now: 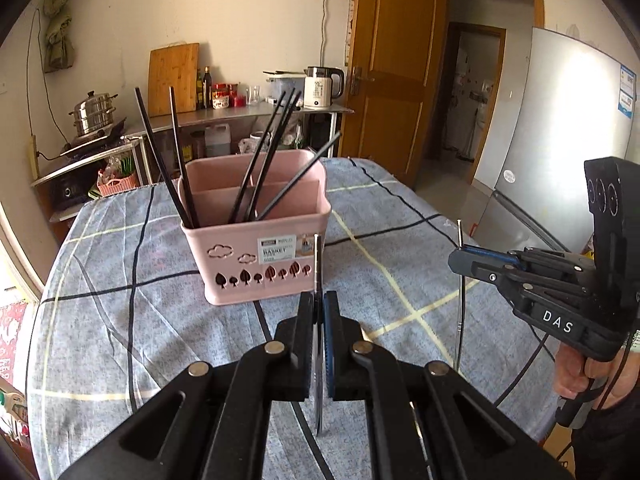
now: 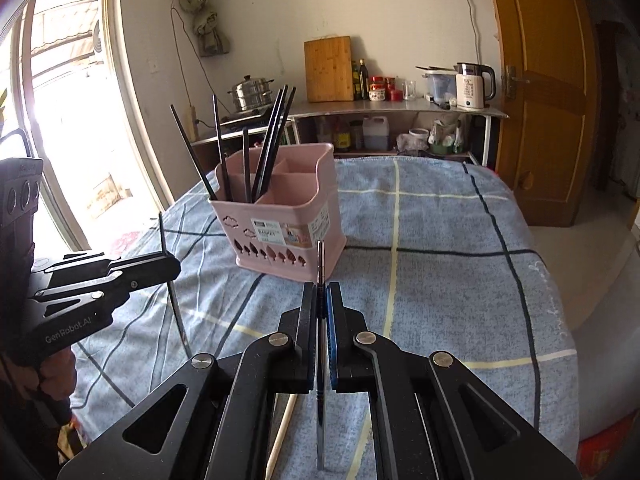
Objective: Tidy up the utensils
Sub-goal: 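Lift the left tool's chopstick over the pink basket while the right tool carries its own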
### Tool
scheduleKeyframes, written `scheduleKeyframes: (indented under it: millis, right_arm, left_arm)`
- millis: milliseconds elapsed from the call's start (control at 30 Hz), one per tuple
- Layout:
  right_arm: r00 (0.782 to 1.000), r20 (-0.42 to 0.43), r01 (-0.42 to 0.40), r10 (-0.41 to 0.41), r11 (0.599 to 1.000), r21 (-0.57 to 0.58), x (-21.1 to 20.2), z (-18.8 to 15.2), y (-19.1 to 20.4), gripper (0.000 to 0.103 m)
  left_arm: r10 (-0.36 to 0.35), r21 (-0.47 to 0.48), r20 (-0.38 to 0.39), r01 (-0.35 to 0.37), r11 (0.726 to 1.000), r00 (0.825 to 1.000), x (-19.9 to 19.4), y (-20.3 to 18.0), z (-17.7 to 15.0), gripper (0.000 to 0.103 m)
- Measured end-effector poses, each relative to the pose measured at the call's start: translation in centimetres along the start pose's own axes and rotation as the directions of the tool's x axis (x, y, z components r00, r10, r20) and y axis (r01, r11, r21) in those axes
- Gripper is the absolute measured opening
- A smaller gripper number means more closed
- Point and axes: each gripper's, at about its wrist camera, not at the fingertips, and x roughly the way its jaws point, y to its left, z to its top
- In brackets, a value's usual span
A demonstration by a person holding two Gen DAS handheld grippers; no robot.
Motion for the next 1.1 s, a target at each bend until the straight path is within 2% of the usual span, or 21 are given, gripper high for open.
scheduleKeyframes:
  millis: [133, 400, 1100]
  right_arm:
    - [1.000, 0.029, 0.008, -0.008, 1.000, 0.018, -0.8, 0.5, -0.6, 0.004]
    - [1.000, 0.014, 0.007, -0.007, 1.000, 0.017, -1.5, -0.3, -1.0, 0.004]
    - [0.999, 0.010, 0.035, -0.035, 0.999, -0.041, -6.4, -3.1, -0.3, 0.005]
  left_arm:
    - [0.000, -0.015, 0.024, 0.000, 1.000, 1.000, -0.6, 0.7, 0.4, 0.005]
    - [-0.012, -0.041, 0.002, 0.012, 0.999, 1.000, -0.7, 1.3, -1.0, 0.005]
    - [-0.018, -0.026, -0.031, 0.017, 1.000, 0.999, -1.8, 1.0, -2.4, 0.005]
